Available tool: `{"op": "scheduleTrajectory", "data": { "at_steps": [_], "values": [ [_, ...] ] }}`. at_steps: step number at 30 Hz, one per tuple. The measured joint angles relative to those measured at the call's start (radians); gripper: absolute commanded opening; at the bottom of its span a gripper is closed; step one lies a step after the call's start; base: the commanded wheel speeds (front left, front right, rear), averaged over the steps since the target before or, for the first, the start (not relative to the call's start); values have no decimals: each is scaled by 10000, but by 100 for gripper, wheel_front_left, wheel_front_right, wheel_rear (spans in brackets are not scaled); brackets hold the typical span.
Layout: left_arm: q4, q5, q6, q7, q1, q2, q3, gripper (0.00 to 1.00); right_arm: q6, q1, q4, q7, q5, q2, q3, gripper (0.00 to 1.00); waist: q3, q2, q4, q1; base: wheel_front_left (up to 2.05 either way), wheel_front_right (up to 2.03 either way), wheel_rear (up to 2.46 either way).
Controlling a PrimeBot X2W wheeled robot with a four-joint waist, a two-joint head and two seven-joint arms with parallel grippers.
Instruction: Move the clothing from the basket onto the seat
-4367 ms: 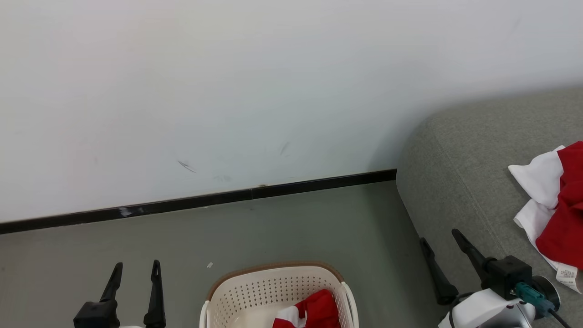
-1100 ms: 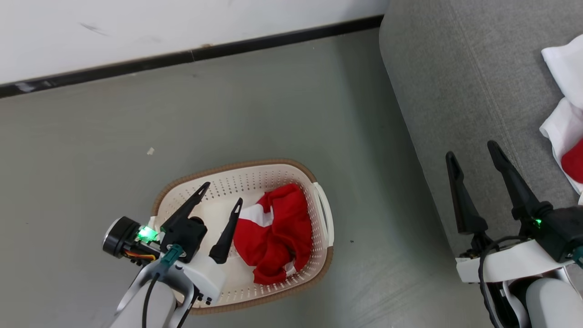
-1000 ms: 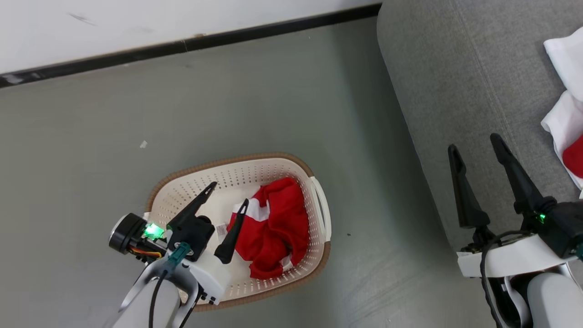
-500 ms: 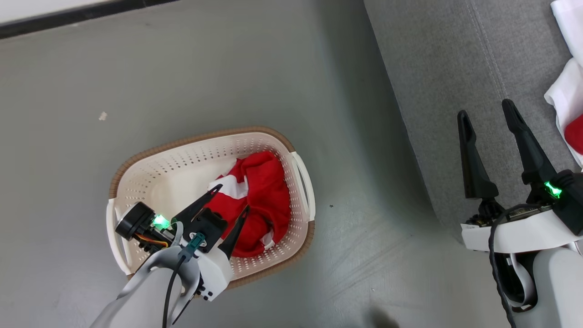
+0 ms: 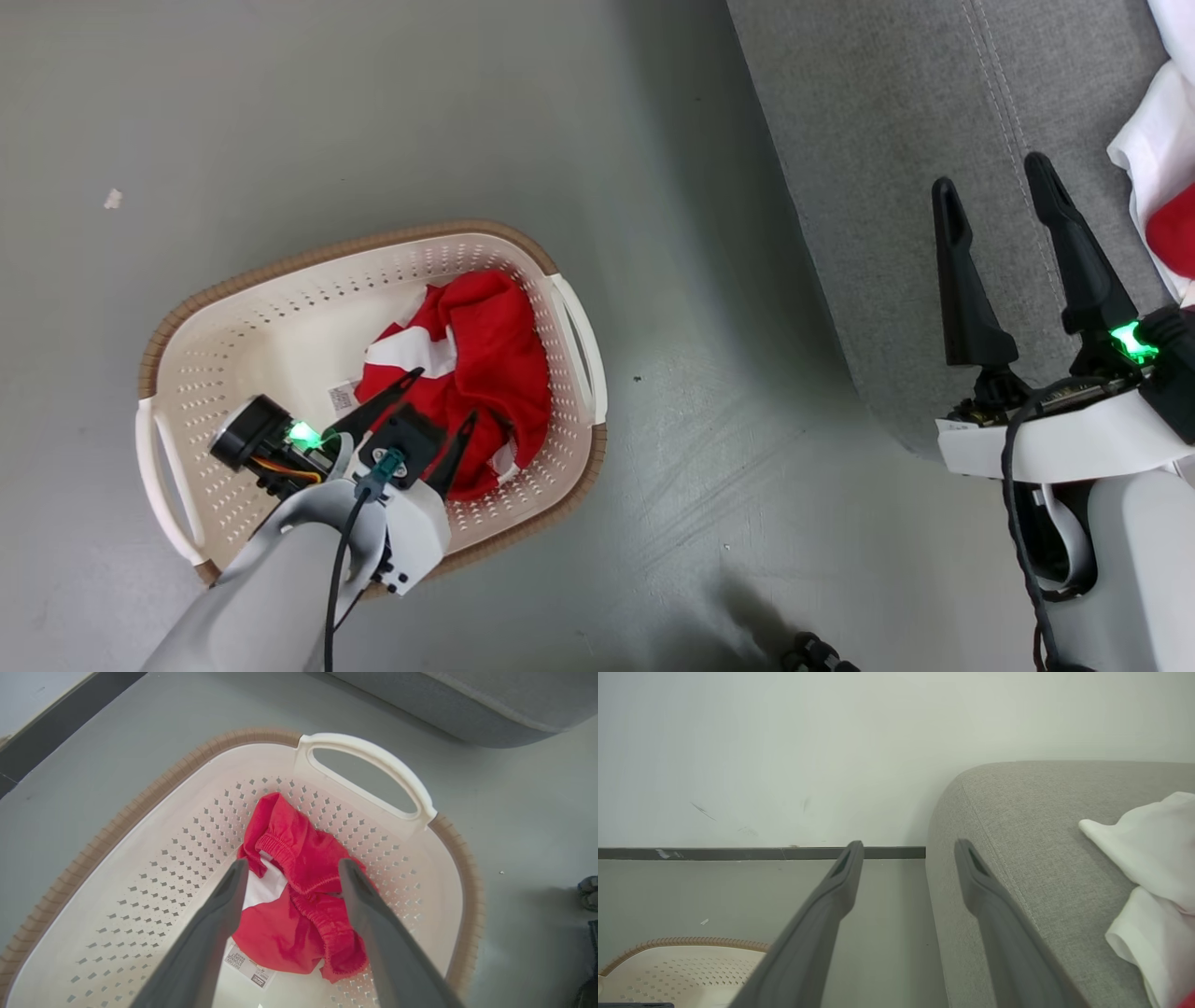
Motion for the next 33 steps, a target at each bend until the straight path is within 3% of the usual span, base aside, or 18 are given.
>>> {"op": "scheduleTrajectory", "data": {
  "at_steps": [33],
  "values": [
    [2111, 176, 105, 192, -1594, 587, 357, 100, 0, -916, -88, -75, 830, 2, 529, 100, 1720, 0, -1295, 0, 0, 0, 0]
  ]
}}
